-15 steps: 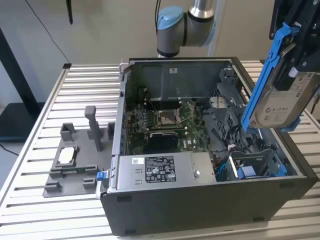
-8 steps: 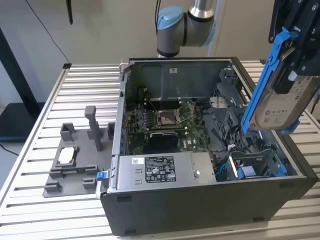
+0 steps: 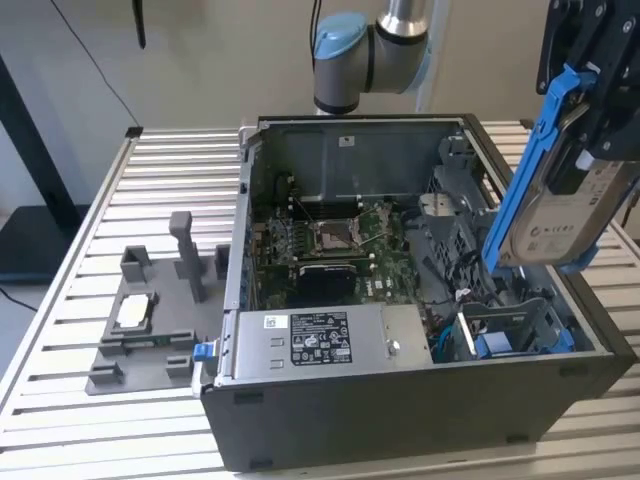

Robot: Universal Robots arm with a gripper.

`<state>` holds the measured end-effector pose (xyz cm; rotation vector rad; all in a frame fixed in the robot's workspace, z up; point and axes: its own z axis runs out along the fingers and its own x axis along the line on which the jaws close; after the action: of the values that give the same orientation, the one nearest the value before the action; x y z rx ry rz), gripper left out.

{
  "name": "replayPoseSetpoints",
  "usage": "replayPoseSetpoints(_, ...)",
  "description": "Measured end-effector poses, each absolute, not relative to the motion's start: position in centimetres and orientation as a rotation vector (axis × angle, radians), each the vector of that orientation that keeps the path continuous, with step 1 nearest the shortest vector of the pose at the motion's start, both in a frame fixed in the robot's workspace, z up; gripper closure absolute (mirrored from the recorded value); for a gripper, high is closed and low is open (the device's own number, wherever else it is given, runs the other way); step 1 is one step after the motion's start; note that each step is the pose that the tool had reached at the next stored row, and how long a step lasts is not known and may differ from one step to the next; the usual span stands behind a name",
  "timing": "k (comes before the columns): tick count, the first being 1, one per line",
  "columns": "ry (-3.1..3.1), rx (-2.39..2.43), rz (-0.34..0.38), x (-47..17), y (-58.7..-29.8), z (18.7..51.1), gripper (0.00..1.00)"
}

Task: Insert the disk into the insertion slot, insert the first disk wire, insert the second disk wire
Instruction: 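Insert the disk into the insertion slot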

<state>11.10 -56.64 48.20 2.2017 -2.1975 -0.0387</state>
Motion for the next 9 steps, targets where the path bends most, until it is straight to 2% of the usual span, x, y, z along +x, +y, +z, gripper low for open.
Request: replayPoseSetpoints(9,-2.188,2.211,-0.039,11.15,-56.77,47.62,0.67)
